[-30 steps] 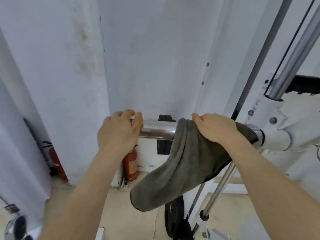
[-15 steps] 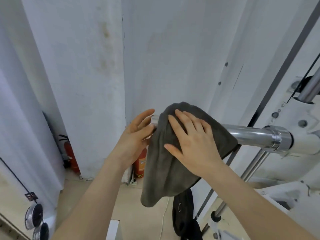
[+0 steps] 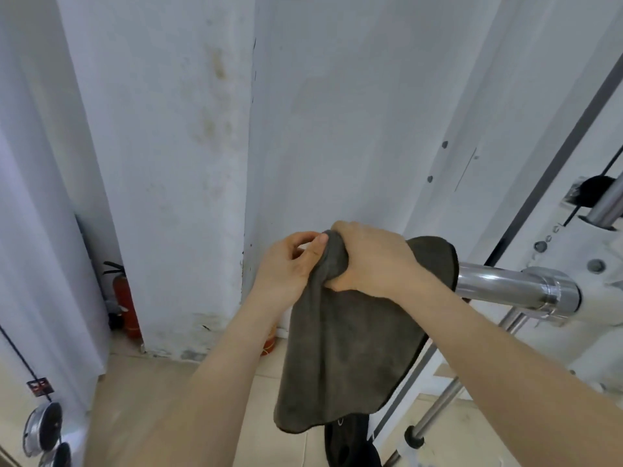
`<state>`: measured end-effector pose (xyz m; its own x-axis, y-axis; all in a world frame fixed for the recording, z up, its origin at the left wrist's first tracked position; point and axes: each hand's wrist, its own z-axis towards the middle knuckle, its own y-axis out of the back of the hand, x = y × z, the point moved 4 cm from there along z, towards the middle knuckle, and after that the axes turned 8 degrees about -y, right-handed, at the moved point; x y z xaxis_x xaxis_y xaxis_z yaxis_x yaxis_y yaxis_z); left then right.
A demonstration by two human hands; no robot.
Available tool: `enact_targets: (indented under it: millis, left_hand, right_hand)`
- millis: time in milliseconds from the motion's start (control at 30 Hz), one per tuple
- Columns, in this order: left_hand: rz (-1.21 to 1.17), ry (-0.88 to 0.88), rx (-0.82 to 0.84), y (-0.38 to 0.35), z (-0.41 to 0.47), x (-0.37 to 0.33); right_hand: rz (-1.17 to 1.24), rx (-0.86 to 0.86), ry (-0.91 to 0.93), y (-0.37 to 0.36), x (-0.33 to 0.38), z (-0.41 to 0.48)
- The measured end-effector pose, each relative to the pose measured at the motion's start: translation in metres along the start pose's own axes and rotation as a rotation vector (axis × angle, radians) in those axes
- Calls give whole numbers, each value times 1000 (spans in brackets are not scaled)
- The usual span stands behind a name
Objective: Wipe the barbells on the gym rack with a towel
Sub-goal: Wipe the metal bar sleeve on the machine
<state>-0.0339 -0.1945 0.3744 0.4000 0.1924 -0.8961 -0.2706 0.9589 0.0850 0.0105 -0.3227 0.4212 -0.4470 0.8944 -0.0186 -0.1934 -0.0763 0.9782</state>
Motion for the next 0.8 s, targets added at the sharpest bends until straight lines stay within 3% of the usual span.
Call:
enact_targets:
  millis: [100,167,233,300,467,567,633,700,800]
  left_hand:
    - [383,-6,43,-1,10,-4]
    - [430,43,63,-2,16,-3]
    - [356,93,98,-4,20,-1]
    - [261,99,114,-6,18,2]
    - [129,-30,174,-4,4,2]
    - [-53,-70,298,6,0,0]
    - [-157,-25,265,13,3,-2]
    - [-122,139,165,12,10,-5]
    - [352,214,203,-5,22,-3]
  right_hand:
    - [-237,-568,-20,-23,13,-31]
    - [-260,-725,-17,-28,13,-33]
    - [-260,-693,7,-20,11,-27]
    - [-190,-417,47,-8,10,-14]
    - [314,641,-57,10,-9,20]
    - [455,900,-114,3,-16,25]
    - [394,790,-77,-1,-18,26]
    - [251,505,-47,-2,-19,20]
    - [-46,-83,4,-1,-14,-6]
